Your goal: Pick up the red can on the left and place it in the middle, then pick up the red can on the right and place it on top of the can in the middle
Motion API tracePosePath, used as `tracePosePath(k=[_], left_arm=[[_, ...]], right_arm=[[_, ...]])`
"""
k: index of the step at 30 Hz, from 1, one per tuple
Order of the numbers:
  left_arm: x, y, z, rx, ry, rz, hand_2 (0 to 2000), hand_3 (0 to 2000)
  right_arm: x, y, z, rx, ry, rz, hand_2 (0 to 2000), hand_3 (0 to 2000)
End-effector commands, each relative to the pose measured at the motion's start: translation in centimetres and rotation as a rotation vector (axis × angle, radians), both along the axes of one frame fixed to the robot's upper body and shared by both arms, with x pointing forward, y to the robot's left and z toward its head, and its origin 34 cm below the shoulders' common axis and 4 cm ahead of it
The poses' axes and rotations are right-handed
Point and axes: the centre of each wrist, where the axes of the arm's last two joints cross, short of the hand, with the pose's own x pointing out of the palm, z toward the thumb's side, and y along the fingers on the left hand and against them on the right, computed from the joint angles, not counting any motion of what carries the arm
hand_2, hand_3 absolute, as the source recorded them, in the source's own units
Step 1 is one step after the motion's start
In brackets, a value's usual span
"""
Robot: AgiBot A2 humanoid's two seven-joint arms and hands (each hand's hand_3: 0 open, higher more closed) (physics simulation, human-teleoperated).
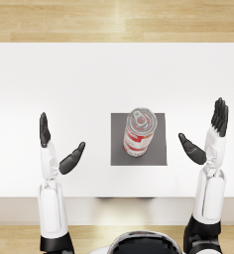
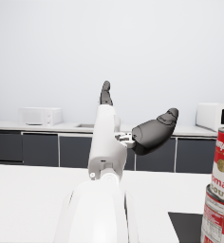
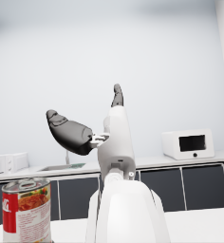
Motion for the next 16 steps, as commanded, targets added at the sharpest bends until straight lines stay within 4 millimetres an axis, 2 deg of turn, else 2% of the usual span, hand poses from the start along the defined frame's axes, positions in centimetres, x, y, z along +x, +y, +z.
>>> tracePosePath(k=[1, 16], left_arm=[[-0.01, 0.14, -0.02, -0.002, 0.001, 0.005, 0, 0], [-0.03, 0.50, -0.08, -0.007, 0.002, 0.019, 0, 0]], right_arm=[[0.07, -0.08, -0.23, 0.003, 0.000, -0.003, 0, 0], [0.24, -0.29, -0.80, 0.009, -0.002, -0.012, 0, 0]])
